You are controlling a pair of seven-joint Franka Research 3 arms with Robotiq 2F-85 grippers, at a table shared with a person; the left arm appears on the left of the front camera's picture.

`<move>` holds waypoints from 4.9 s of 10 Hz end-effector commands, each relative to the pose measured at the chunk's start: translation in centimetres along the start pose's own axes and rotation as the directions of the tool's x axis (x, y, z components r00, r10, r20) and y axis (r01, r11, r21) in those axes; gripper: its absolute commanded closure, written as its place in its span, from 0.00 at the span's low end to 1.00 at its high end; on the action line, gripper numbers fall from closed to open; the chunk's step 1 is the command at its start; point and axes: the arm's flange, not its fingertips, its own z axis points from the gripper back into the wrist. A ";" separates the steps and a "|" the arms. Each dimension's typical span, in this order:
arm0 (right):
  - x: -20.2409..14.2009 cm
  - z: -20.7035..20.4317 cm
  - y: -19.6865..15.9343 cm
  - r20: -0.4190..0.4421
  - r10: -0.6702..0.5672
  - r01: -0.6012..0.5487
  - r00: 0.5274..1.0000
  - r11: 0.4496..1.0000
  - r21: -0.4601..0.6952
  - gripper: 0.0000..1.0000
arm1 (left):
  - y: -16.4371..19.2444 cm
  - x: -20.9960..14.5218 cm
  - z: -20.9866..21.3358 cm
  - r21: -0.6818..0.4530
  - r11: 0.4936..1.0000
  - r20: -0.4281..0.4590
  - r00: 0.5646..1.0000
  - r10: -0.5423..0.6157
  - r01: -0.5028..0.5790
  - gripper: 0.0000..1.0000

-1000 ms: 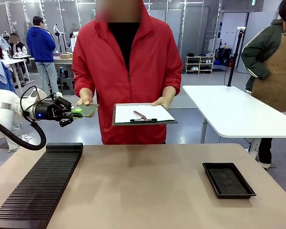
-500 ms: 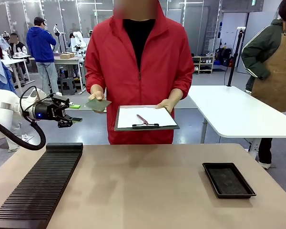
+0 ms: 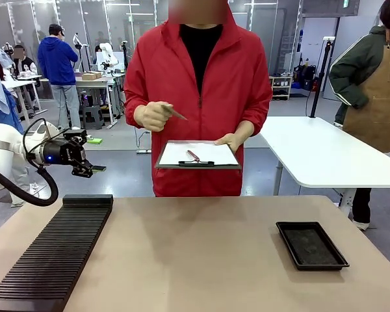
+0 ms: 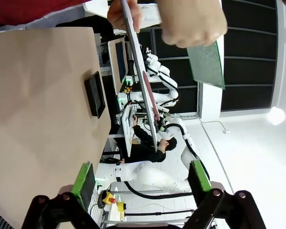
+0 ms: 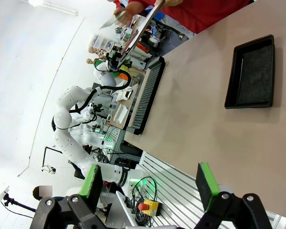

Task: Inspect the PCB.
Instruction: Release the Blank PCB you were holding, then pick up the Blank PCB that the human is holding.

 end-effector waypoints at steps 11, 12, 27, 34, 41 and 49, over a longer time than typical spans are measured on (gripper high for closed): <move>0.1 0.1 0.1 0.009 0.019 -0.019 1.000 1.000 0.009 0.00 | 0.0 0.0 0.0 0.000 1.000 0.000 1.000 0.000 0.000 0.00; 0.1 0.1 0.1 0.009 0.019 -0.019 1.000 1.000 0.009 0.00 | 0.0 0.0 0.0 0.000 1.000 0.000 1.000 0.000 0.000 0.00; 0.1 0.1 0.1 0.009 0.019 -0.019 1.000 1.000 0.009 0.00 | -3.4 -31.6 23.4 -0.016 0.988 0.085 0.984 -0.153 0.155 0.00; 0.1 0.1 0.1 0.009 0.019 -0.019 1.000 1.000 0.009 0.00 | -0.5 -35.5 24.5 -0.020 0.991 0.167 0.978 -0.125 0.130 0.00; 0.1 0.1 0.1 0.009 0.019 -0.019 1.000 1.000 0.009 0.00 | -0.5 -35.5 24.5 -0.020 0.991 0.167 0.978 -0.125 0.130 0.00; 6.5 -10.5 7.2 -0.254 -0.283 0.289 0.925 0.957 -0.015 0.00 | -0.5 -35.5 24.5 -0.020 0.991 0.167 0.978 -0.125 0.130 0.00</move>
